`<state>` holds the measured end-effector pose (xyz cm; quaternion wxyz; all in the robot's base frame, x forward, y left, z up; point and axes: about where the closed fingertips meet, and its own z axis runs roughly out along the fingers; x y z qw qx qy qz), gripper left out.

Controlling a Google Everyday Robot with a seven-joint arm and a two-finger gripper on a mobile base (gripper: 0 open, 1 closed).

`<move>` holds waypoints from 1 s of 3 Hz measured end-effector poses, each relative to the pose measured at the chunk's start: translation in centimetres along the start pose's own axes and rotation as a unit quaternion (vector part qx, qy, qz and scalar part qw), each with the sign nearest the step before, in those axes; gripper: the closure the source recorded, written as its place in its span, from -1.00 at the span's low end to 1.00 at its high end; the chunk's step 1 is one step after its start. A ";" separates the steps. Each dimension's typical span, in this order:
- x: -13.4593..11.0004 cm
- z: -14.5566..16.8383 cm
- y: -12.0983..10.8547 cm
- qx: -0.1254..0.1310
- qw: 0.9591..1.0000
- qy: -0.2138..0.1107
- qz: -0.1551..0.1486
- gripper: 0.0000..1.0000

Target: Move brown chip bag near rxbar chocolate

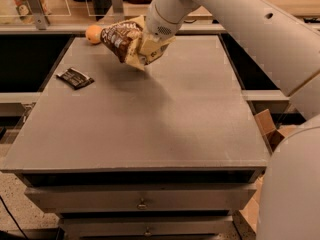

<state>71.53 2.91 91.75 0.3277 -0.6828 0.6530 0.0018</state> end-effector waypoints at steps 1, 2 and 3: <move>-1.0 -0.5 0.6 -0.001 1.000 -0.027 -0.002 -0.74; -2.3 -1.3 1.2 -0.002 0.996 -0.086 -0.009 -1.00; -3.7 -2.1 1.9 -0.002 0.991 -0.131 -0.032 -1.00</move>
Offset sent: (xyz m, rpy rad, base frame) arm -0.0378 0.0214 0.0355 0.2822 -0.0394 0.1772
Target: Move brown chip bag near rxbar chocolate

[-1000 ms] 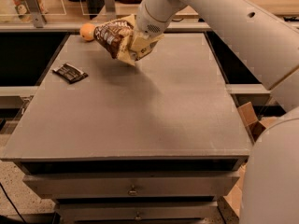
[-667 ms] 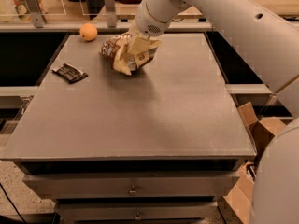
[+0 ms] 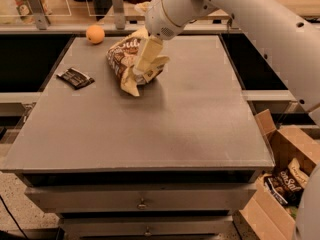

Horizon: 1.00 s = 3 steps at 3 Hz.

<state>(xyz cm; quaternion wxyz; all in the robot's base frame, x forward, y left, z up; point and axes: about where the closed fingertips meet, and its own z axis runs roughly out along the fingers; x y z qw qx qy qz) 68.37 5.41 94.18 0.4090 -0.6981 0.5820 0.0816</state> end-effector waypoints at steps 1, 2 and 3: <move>-0.7 0.3 0.7 -0.002 1.000 -0.011 -0.022 -1.00; -0.3 1.3 1.5 0.002 0.999 0.015 -0.045 -1.00; 0.6 2.9 2.6 0.004 0.995 0.064 -0.071 -0.68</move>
Offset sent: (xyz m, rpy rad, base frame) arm -0.0115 0.0105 -0.0350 -0.1593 -0.1135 0.0291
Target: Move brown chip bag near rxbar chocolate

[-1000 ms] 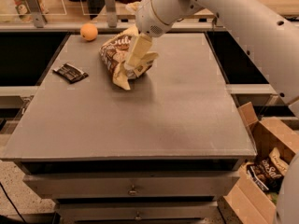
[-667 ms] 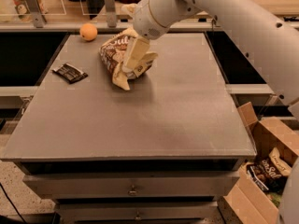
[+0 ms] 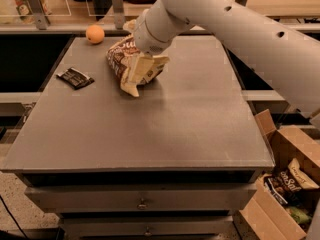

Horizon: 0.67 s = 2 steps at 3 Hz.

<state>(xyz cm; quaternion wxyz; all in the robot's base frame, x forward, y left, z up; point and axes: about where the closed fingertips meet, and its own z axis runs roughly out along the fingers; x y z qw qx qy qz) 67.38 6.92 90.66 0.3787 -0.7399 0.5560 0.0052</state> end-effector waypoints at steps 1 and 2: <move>0.8 1.6 1.1 -0.010 0.998 0.052 -0.026 -0.24; 0.7 2.1 1.6 -0.008 0.995 0.081 -0.055 0.25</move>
Offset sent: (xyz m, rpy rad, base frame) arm -0.0048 0.0066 -0.0294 -0.2616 -0.1226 0.0036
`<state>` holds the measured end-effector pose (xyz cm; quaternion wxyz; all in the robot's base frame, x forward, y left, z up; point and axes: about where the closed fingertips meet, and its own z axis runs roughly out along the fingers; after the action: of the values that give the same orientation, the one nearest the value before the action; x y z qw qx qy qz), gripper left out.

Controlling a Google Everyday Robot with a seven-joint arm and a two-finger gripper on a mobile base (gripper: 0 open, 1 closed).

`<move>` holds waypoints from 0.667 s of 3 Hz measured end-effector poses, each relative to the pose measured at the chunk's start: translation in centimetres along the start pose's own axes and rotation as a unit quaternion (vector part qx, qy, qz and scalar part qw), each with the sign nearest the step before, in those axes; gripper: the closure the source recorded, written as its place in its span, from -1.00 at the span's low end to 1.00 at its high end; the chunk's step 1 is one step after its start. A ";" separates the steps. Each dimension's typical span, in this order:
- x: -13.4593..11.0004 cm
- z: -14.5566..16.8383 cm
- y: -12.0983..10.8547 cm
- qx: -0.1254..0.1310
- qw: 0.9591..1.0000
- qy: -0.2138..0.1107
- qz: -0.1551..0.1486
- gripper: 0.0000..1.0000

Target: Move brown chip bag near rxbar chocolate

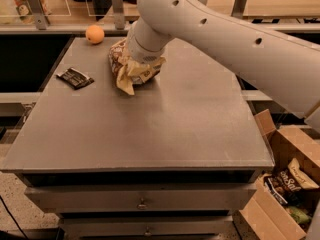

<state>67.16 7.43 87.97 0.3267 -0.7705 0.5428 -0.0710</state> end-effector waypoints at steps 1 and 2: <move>-0.4 -0.3 0.0 0.014 1.000 0.014 -0.021 0.69; -1.1 -1.2 -0.1 0.044 0.998 0.012 -0.040 1.00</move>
Offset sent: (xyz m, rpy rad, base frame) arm -0.0137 0.0065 0.0284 0.0059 -0.2122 0.0387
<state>66.28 7.89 89.21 0.3506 -0.7753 0.5122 -0.1171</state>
